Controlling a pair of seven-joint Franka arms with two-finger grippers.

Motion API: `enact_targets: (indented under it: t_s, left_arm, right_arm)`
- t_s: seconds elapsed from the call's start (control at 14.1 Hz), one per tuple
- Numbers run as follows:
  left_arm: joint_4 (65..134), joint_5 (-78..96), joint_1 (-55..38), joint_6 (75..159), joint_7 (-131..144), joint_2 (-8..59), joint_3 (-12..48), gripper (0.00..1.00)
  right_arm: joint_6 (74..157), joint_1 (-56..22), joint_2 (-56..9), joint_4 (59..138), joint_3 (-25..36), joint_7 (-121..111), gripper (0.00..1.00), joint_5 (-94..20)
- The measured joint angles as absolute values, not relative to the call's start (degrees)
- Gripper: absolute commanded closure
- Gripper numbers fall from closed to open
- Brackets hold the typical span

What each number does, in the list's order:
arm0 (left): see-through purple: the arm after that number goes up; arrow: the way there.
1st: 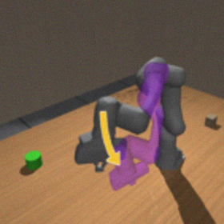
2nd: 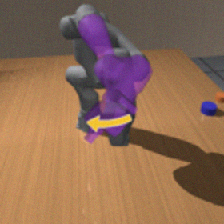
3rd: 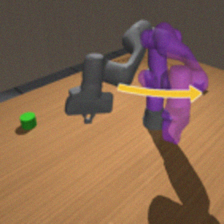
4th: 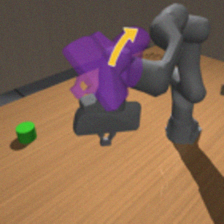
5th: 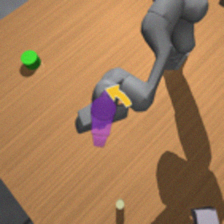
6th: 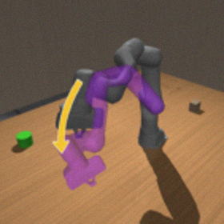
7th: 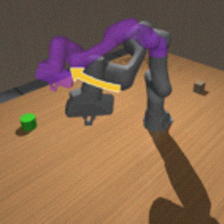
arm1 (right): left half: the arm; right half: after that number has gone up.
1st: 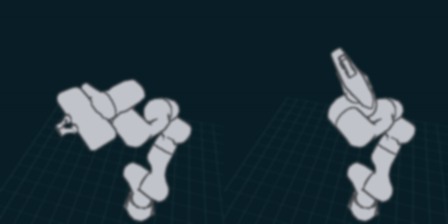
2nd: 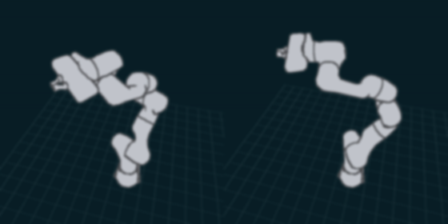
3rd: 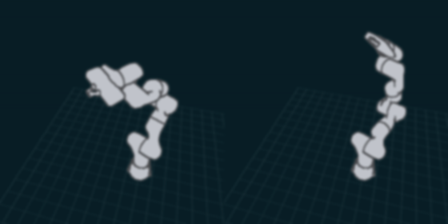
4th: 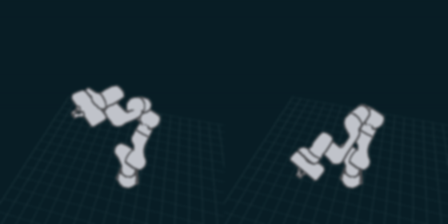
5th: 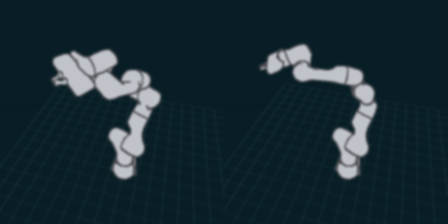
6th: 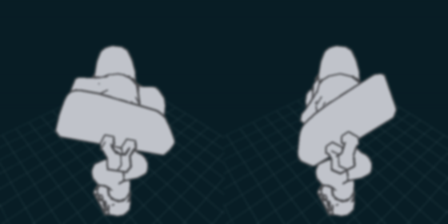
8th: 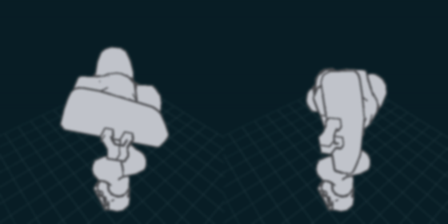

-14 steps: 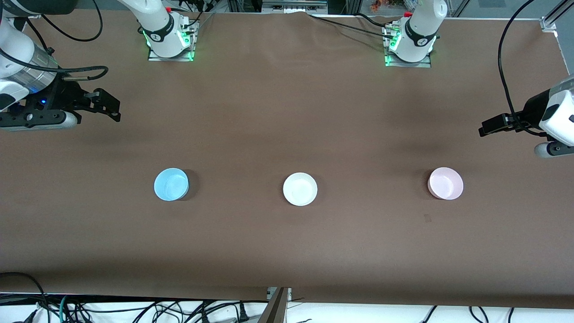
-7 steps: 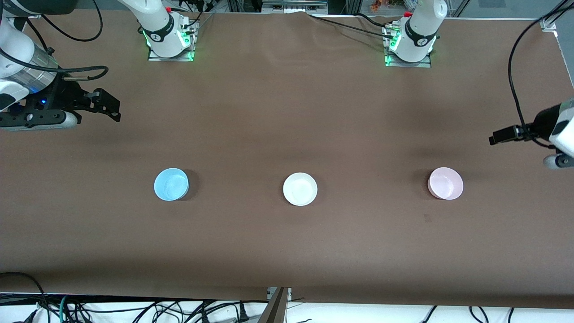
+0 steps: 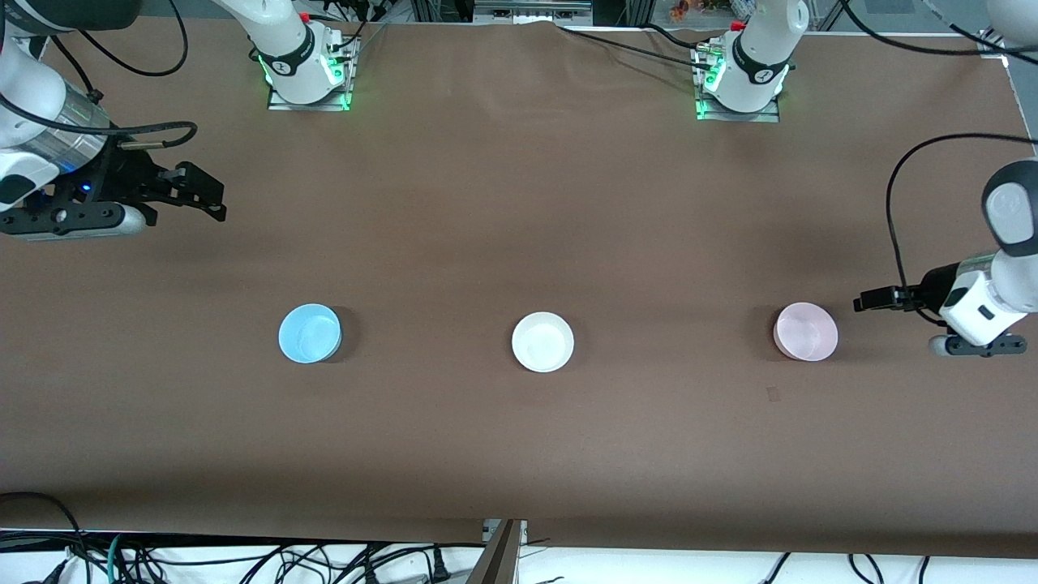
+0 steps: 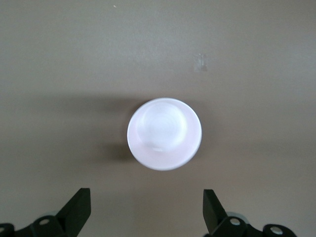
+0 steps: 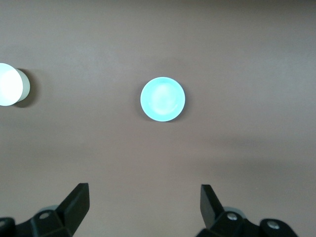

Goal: Stack pink and blue bowls on white bowl
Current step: 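Reach the left gripper to the pink bowl while the right gripper reaches the blue bowl, then grasp the pink bowl with the left gripper while the right gripper grasps the blue bowl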

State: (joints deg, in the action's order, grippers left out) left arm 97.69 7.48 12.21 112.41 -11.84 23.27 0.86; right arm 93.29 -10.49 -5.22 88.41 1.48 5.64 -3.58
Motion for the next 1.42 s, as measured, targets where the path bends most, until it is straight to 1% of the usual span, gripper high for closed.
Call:
enact_targets:
  t_s: [0.21, 0.35, 0.43, 0.5, 0.57, 0.64, 0.71, 0.78, 0.85, 0.92, 0.99, 1.06, 1.14, 1.21, 1.42]
  left_arm:
    - [101.19, 11.48, 13.5, 121.19, -17.29, 26.5, 0.83, 0.0]
    - [102.2, 15.23, 14.12, 125.2, -21.53, 29.24, 0.78, 0.0]
    - [102.3, 16.71, 14.32, 126.72, -23.48, 30.6, 0.78, 0.02]
    - [102.32, 17.59, 14.43, 127.88, -24.68, 31.71, 0.78, 0.07]
    - [102.31, 18.09, 14.45, 128.62, -25.35, 32.55, 0.78, 0.08]
    - [102.32, 18.17, 14.45, 129.01, -25.49, 33.07, 0.79, 0.14]
    - [102.31, 18.17, 14.45, 129.29, -25.59, 33.42, 0.79, 0.17]
    - [102.32, 18.17, 14.45, 129.6, -25.62, 33.71, 0.79, 0.23]
    - [102.34, 18.17, 14.45, 130.01, -25.64, 34.02, 0.8, 0.25]
    - [102.35, 18.17, 14.45, 130.48, -25.72, 34.32, 0.81, 0.31]
    - [102.37, 18.17, 14.45, 130.68, -25.75, 34.52, 0.82, 0.31]
    - [102.38, 18.17, 14.45, 130.78, -25.79, 34.58, 0.81, 0.35]
    - [102.38, 18.17, 14.45, 130.85, -25.82, 34.59, 0.82, 0.45]
    - [102.38, 18.17, 14.45, 130.89, -25.82, 34.64, 0.81, 0.62]
    - [102.38, 18.17, 14.45, 131.01, -25.82, 34.97, 0.82, 0.96]
  right_arm:
    - [93.34, -10.29, -8.2, 88.56, 1.56, 5.63, 0.0, -3.68]
    - [94.37, -10.01, -11.65, 88.59, 1.64, 5.57, 0.0, -3.68]
    - [95.59, -9.83, -13.11, 88.59, 1.7, 5.57, 0.0, -3.68]
    - [96.97, -9.7, -14.4, 88.58, 1.79, 5.54, 0.0, -3.67]
    - [98.35, -9.61, -15.59, 88.56, 1.84, 5.52, 0.0, -3.67]
    - [99.62, -9.54, -16.72, 88.55, 1.86, 5.52, 0.0, -3.67]
    - [100.84, -9.49, -17.95, 88.57, 1.87, 5.52, 0.0, -3.66]
    - [102.01, -9.41, -19.46, 88.62, 1.91, 5.52, 0.01, -3.57]
    - [103.47, -9.3, -21.33, 88.74, 2.09, 5.52, 0.01, -3.41]
    - [105.43, -9.06, -23.55, 88.96, 2.33, 5.41, 0.01, -3.29]
    - [107.79, -8.72, -26.09, 89.2, 2.5, 4.94, 0.01, -3.26]
    - [110.3, -8.4, -28.69, 89.35, 2.54, 4.14, 0.01, -3.25]
    - [112.6, -8.26, -31.16, 89.47, 2.57, 3.39, 0.03, -3.24]
    - [114.39, -8.26, -33.04, 89.71, 2.56, 2.91, 0.05, -3.24]
    - [117.77, -8.27, -34.83, 91.5, 2.57, 2.06, 0.1, -3.23]
